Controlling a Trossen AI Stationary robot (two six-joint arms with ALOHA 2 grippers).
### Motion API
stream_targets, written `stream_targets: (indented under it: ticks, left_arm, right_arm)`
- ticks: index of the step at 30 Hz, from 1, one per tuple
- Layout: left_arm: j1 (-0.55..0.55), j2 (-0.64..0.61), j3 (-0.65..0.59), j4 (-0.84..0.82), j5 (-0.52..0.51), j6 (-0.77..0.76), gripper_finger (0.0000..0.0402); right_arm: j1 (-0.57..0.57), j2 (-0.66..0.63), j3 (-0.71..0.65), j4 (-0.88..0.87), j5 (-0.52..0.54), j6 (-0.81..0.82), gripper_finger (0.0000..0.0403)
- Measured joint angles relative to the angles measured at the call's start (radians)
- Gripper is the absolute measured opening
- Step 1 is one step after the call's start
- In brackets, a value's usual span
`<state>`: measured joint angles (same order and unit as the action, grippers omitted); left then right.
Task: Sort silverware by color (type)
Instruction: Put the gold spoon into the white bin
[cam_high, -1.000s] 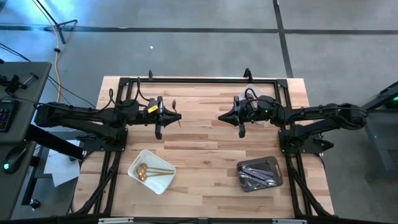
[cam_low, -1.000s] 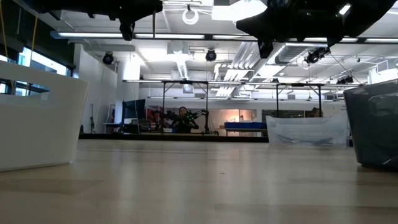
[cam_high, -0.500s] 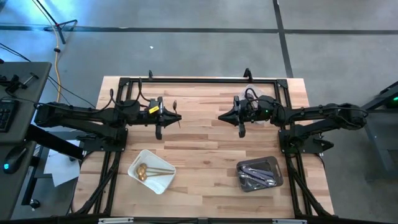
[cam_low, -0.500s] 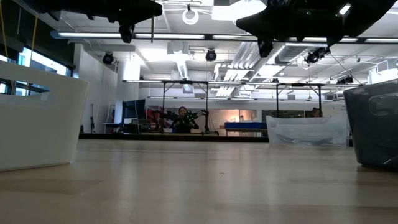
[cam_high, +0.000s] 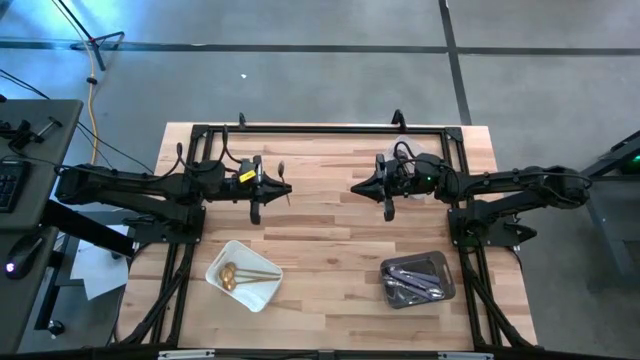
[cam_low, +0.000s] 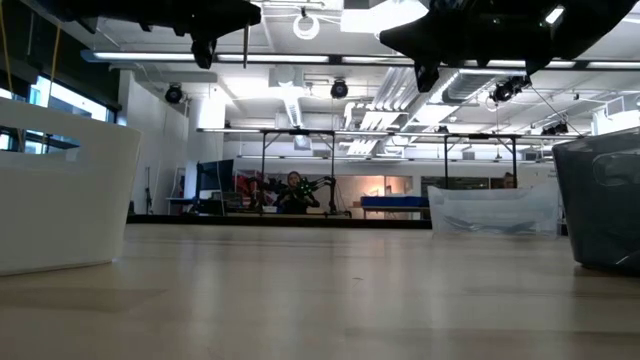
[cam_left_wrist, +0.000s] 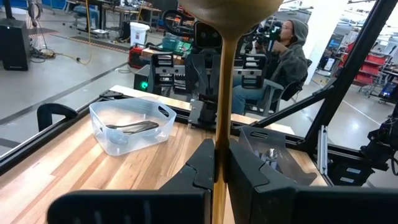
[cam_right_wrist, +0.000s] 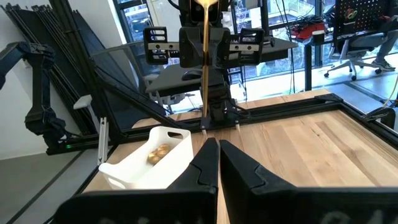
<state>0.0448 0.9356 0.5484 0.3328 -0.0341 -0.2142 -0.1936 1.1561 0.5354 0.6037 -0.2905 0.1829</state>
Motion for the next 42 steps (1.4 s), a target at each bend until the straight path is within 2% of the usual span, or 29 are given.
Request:
stream_targets:
  ticks: [42]
  left_arm:
    - [0.0,0.0,0.0,0.001,0.0,-0.002,0.0008]
  right_arm:
    - [0.0,0.0,0.0,0.0,0.0,0.022,0.0]
